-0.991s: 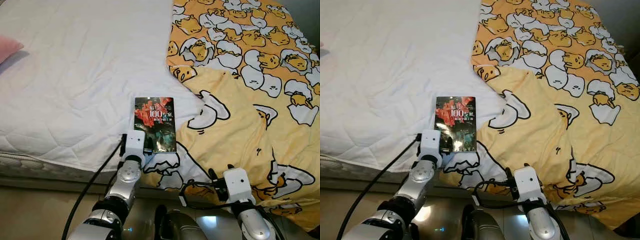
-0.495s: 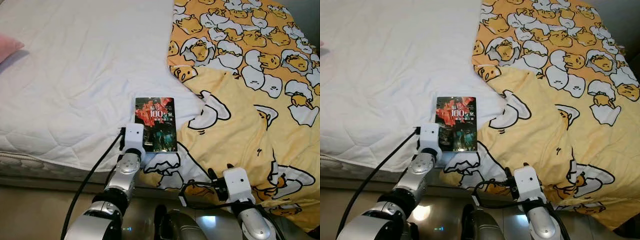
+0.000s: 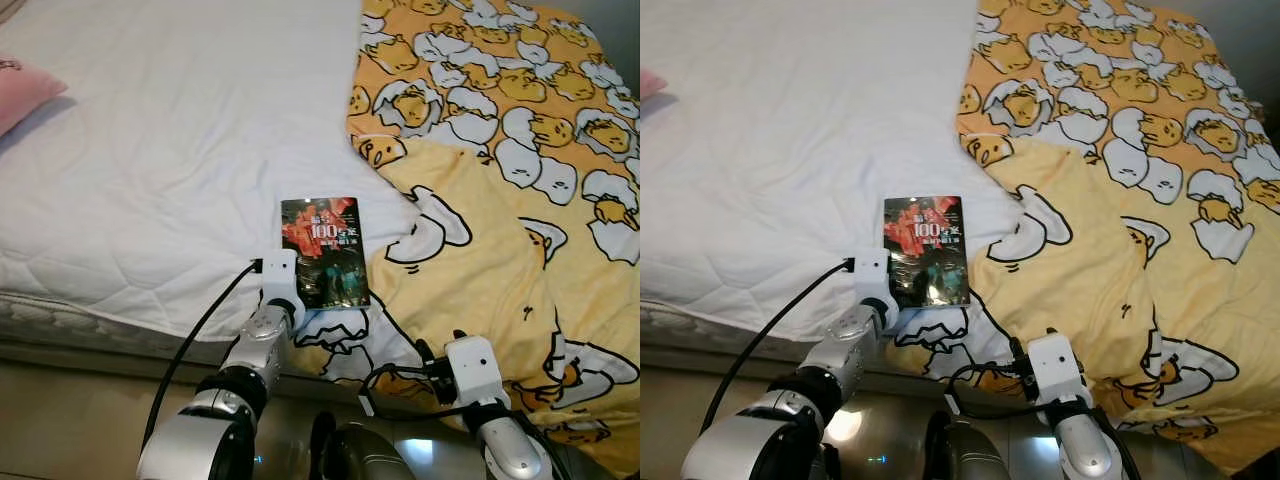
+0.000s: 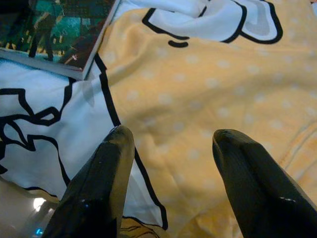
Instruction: Clean up the room
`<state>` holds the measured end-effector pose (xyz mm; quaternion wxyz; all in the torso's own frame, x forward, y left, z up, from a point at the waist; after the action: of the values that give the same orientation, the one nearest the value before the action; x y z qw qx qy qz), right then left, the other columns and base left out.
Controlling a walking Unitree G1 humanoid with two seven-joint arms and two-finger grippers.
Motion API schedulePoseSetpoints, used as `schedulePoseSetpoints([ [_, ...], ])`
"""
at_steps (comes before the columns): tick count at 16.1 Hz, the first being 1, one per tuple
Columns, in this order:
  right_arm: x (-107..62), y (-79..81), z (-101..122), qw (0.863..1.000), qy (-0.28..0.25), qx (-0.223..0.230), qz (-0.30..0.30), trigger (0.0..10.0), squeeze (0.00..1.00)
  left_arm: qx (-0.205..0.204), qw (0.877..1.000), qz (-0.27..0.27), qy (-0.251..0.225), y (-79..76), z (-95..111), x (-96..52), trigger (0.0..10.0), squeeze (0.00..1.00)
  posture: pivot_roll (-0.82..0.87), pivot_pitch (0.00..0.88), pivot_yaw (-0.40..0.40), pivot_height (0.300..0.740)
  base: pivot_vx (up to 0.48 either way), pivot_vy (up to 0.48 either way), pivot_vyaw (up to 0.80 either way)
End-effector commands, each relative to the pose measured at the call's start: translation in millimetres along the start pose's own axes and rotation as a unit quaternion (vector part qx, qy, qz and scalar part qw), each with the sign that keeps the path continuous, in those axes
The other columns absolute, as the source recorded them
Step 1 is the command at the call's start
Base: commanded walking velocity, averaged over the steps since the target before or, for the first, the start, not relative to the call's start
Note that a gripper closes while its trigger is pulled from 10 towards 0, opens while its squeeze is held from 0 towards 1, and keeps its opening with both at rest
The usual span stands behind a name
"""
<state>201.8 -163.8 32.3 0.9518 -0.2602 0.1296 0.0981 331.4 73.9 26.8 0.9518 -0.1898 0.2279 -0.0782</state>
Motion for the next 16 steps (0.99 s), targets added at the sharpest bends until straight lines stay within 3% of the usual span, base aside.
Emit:
schedulePoseSetpoints([
  [1,-3.1,-2.4,-8.1,1.0,0.019,0.003,0.001,10.0,0.0,-0.005,0.997,-0.013,0.075,-11.3,-34.5,-4.8,0.0,0.0,-0.11,0.195,-0.177,0.736,0.0,0.0,0.0],
  [4,-4.9,0.7,-8.6,1.0,0.021,0.005,0.003,10.0,0.0,-0.049,0.995,-0.014,0.085,-9.1,-34.6,-4.6,0.0,0.0,-0.11,0.199,-0.174,0.736,0.0,0.0,0.0],
  [7,-5.1,-0.1,-7.9,1.0,0.02,0.006,0.003,10.0,0.0,-0.032,0.996,-0.035,0.082,-13.7,-31.3,-3.4,0.0,0.0,-0.12,0.204,-0.175,0.736,0.0,0.0,0.0],
  [9,-6.3,2.0,-6.9,0.999,0.014,0.027,0.015,10.0,0.0,-0.002,0.995,-0.052,0.085,-17.3,-32.3,-3.6,0.0,0.0,-0.12,0.206,-0.175,0.736,0.0,0.0,0.0],
  [11,-10.6,13.0,-7.8,0.995,0.014,0.072,0.066,10.0,0.0,0.009,0.994,-0.065,0.088,-19.3,-34.0,-4.3,0.0,0.0,-0.12,0.208,-0.173,0.736,0.0,0.0,0.0],
  [16,-15.1,16.1,-10.2,0.987,0.021,0.126,0.101,10.0,0.0,-0.024,0.992,-0.092,0.077,-26.5,-28.7,-3.0,0.0,0.0,-0.12,0.211,-0.173,0.736,0.0,0.0,0.0],
])
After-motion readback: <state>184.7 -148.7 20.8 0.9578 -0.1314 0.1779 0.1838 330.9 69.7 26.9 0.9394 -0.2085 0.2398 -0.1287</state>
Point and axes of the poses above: a point about 5 cm out from each wrist's last joint towards the gripper, its own x axis pointing out of the wrist towards the gripper, its own z axis along the axis of the wrist's last joint, y = z × x, the point moved 1 cm from there along x, pointing out of the wrist towards the gripper, and after that the axes turned 15 degrees about -x, right-handed, at the moved point
